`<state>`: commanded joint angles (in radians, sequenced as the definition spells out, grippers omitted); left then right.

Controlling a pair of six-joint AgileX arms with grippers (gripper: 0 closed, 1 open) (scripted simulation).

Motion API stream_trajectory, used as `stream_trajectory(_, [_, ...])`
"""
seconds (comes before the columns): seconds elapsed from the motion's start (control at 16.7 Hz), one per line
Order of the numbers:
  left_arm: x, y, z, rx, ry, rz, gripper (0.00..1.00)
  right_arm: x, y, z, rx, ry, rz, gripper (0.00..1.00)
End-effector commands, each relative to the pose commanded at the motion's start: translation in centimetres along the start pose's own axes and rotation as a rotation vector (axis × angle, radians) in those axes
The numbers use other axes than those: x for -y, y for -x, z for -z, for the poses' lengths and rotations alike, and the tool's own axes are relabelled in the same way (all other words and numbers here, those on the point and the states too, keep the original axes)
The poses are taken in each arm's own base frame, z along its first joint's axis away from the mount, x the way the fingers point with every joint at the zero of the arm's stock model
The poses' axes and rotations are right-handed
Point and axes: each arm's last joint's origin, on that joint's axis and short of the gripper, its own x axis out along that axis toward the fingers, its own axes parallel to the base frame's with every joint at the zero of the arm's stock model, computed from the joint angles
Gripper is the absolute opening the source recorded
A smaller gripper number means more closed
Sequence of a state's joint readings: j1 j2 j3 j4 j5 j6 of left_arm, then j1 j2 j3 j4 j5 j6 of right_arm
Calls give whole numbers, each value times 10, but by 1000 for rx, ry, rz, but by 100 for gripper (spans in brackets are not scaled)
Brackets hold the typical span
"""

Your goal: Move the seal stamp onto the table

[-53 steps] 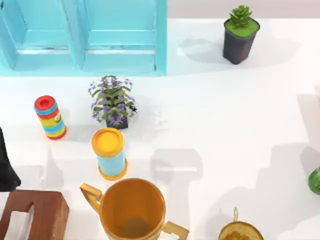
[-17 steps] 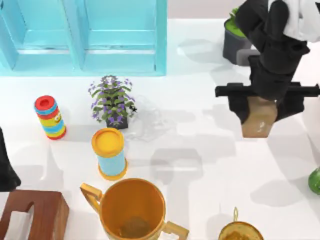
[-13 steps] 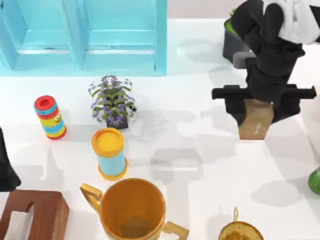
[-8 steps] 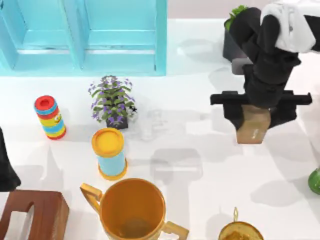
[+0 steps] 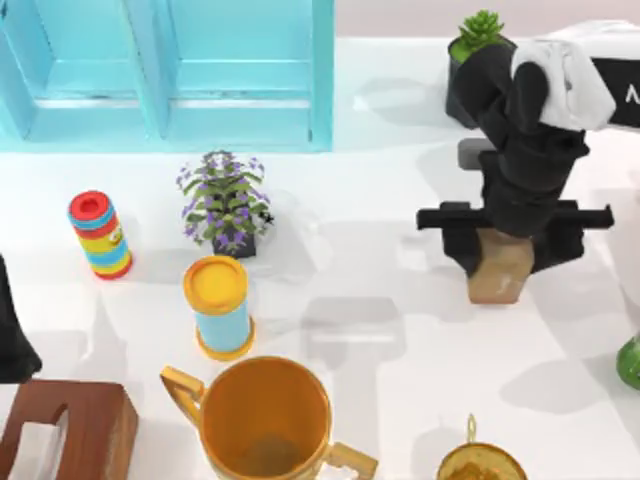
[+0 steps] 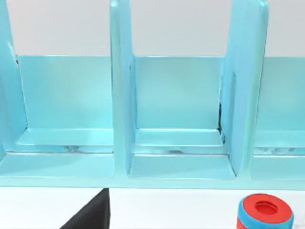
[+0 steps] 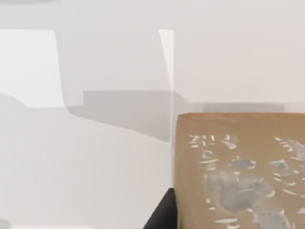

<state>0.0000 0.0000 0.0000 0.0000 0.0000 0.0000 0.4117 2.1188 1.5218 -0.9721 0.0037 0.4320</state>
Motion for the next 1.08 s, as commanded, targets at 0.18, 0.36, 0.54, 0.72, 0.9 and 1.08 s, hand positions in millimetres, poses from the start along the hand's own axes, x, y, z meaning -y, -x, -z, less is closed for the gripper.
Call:
stream_trajectory(0.18, [0, 0, 0, 0, 0, 0, 100, 0, 0, 0, 0, 0, 0, 30])
stream_trajectory(0.36, [0, 0, 0, 0, 0, 0, 100, 0, 0, 0, 0, 0, 0, 53])
stream_trajectory(0.54, [0, 0, 0, 0, 0, 0, 100, 0, 0, 0, 0, 0, 0, 75])
stream_trajectory(0.72, [0, 0, 0, 0, 0, 0, 100, 0, 0, 0, 0, 0, 0, 98])
stream_trajectory(0.9, [0, 0, 0, 0, 0, 0, 100, 0, 0, 0, 0, 0, 0, 100])
stream_trajectory(1.08, [0, 0, 0, 0, 0, 0, 100, 0, 0, 0, 0, 0, 0, 100])
